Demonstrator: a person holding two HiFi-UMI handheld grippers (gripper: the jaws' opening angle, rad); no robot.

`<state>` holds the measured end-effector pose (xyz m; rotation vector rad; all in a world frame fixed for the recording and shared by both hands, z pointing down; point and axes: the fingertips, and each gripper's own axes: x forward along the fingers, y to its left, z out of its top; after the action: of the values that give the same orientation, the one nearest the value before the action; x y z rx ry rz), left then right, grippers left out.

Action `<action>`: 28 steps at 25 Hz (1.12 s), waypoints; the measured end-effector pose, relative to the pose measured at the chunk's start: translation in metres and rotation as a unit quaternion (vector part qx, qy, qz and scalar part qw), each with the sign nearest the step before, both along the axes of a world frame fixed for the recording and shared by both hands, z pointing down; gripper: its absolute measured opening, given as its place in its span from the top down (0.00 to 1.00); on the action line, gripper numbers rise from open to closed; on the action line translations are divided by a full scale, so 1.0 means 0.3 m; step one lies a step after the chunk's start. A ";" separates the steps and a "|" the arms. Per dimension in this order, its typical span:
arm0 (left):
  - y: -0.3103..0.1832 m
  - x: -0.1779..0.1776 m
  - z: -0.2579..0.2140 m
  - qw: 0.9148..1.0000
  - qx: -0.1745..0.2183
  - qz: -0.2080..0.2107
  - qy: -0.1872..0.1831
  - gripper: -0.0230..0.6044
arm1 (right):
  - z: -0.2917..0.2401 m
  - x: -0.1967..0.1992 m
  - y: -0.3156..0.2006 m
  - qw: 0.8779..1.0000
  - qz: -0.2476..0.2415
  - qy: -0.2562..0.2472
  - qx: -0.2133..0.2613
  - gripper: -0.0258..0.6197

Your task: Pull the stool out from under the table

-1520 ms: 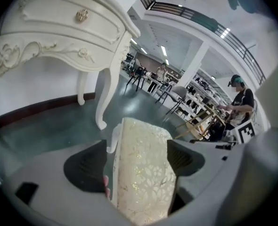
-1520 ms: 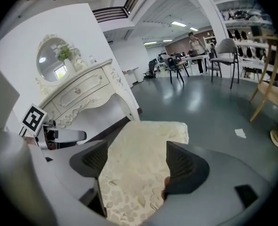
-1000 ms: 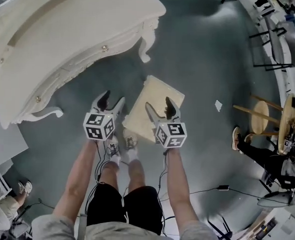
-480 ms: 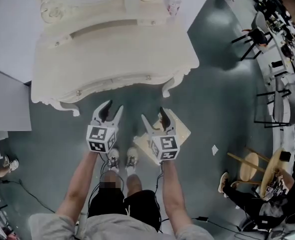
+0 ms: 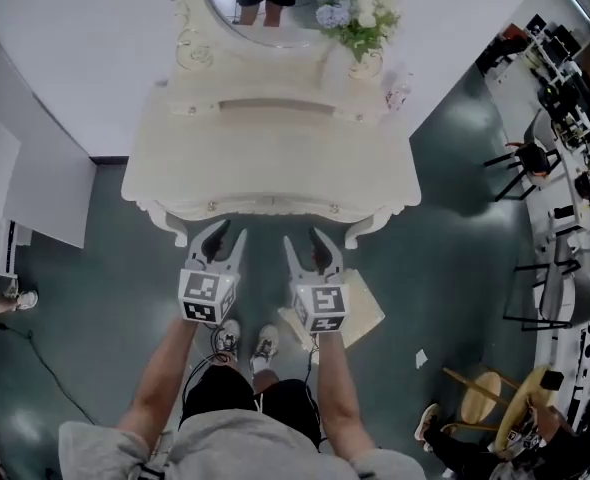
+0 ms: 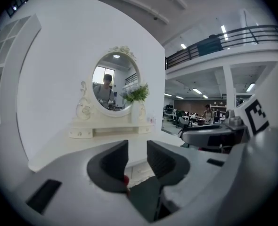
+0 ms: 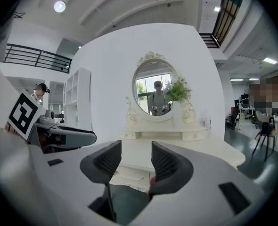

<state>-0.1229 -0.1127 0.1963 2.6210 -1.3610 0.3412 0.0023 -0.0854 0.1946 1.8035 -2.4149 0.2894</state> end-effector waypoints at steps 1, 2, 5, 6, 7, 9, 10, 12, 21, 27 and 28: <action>0.004 -0.024 -0.028 1.000 0.005 -0.006 0.000 0.76 | -0.031 -0.023 -0.003 1.000 -0.005 0.001 0.006 0.64; 0.009 -0.049 -0.054 1.000 0.009 -0.012 0.000 0.77 | -0.059 -0.045 -0.004 1.000 -0.009 0.002 0.012 0.66; 0.026 -0.123 -0.123 0.999 0.022 -0.032 0.003 0.79 | -0.133 -0.096 0.000 0.999 -0.014 0.011 0.028 0.73; 0.033 -0.147 -0.141 0.999 0.027 -0.039 0.002 0.80 | -0.152 -0.113 0.002 0.999 -0.016 0.012 0.033 0.76; 0.039 -0.170 -0.157 0.998 0.031 -0.045 0.002 0.80 | -0.169 -0.130 0.004 0.999 -0.020 0.013 0.038 0.79; 0.052 -0.210 -0.182 0.998 0.036 -0.056 0.001 0.80 | -0.192 -0.163 0.010 0.999 -0.028 0.011 0.044 0.81; 0.061 -0.224 -0.192 0.998 0.036 -0.060 0.002 0.81 | -0.199 -0.175 0.016 0.999 -0.029 0.012 0.044 0.83; 0.080 -0.251 -0.209 0.997 0.036 -0.068 0.003 0.81 | -0.217 -0.197 0.031 0.998 -0.030 0.013 0.046 0.88; 0.119 -0.363 -0.261 0.993 0.051 -0.106 -0.001 0.91 | -0.301 -0.288 0.049 0.996 -0.049 0.021 0.071 0.93; 0.136 -0.391 -0.287 0.992 0.062 -0.113 0.000 0.92 | -0.320 -0.306 0.060 0.996 -0.049 0.023 0.076 0.94; 0.138 -0.393 -0.291 0.992 0.064 -0.113 -0.001 0.92 | -0.324 -0.309 0.062 0.995 -0.050 0.022 0.079 0.94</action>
<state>-0.2407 -0.0713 0.1090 2.5279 -1.7126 0.2314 -0.0904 -0.0668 0.0973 1.7206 -2.5518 0.0516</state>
